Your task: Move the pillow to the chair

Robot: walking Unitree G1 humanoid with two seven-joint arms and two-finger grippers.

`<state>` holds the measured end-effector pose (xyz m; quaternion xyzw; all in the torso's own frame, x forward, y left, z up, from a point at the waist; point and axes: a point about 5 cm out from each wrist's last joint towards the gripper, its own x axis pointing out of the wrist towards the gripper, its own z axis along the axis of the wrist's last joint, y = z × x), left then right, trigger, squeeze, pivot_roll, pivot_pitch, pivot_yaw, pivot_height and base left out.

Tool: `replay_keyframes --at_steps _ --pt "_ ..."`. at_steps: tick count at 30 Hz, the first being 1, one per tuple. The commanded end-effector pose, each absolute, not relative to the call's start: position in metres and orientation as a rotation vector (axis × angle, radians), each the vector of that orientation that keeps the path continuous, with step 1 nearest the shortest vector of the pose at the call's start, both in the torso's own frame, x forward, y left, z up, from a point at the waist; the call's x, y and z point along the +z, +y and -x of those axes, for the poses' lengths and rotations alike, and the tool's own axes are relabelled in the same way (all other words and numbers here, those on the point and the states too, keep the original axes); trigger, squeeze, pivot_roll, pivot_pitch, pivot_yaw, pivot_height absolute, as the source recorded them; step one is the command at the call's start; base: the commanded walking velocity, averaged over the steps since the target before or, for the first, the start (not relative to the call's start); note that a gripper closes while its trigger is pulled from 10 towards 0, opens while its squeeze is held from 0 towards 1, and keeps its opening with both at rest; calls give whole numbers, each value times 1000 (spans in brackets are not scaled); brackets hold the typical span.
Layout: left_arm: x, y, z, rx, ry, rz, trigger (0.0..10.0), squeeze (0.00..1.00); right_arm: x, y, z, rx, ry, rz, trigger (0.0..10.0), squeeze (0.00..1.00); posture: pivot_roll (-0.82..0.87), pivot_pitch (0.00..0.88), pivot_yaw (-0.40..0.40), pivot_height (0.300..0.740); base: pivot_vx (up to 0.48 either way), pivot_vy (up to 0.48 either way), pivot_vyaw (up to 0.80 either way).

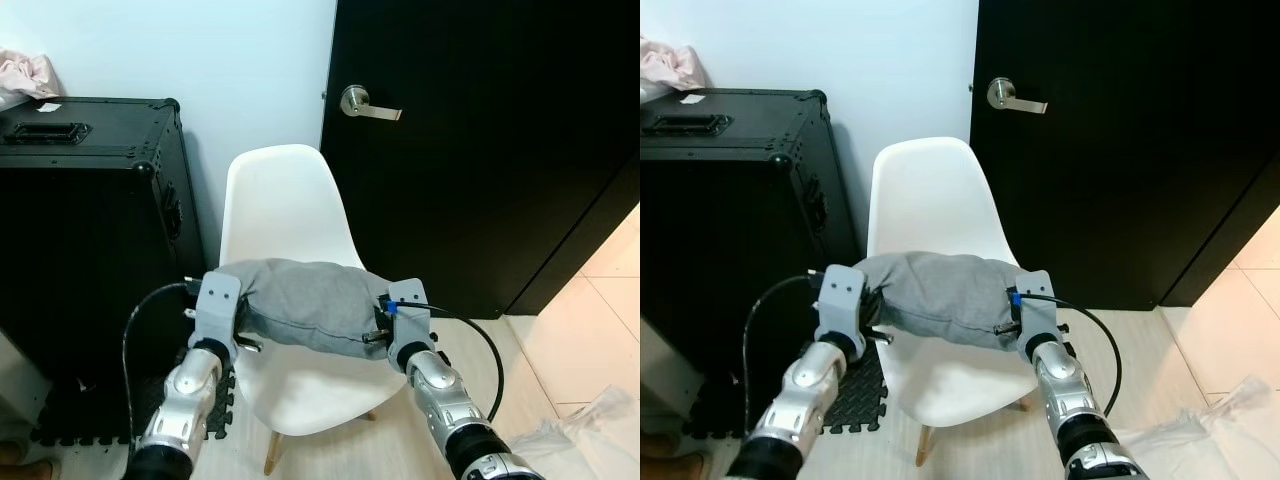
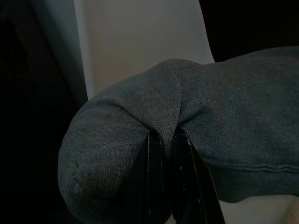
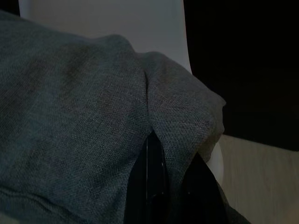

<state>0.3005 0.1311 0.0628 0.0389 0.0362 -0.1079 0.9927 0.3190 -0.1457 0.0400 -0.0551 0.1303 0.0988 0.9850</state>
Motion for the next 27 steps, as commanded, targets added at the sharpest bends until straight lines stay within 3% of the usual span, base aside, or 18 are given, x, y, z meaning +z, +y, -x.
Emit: replay_keyframes --at_steps 1,11,14,18,27 --pt "72 105 -299 -304 25 -72 10000 0 48 -134 -322 234 201 94 10000 0 69 22 -38 740 0 0 0" --pt "71 95 -295 -303 45 -66 10000 0 45 -128 -321 244 211 86 10000 0 86 27 -38 740 0 0 0" --pt "74 91 -299 -330 52 -145 10000 0 44 -127 -320 254 216 81 10000 0 98 28 -42 740 0 0 0" --pt "73 105 -311 -222 77 -146 10000 0 45 -123 -321 263 217 81 10000 0 96 31 -39 740 0 0 0" --pt "74 112 -306 -185 56 -110 10000 0 51 -125 -326 262 195 86 10000 0 100 37 -44 740 0 0 0"
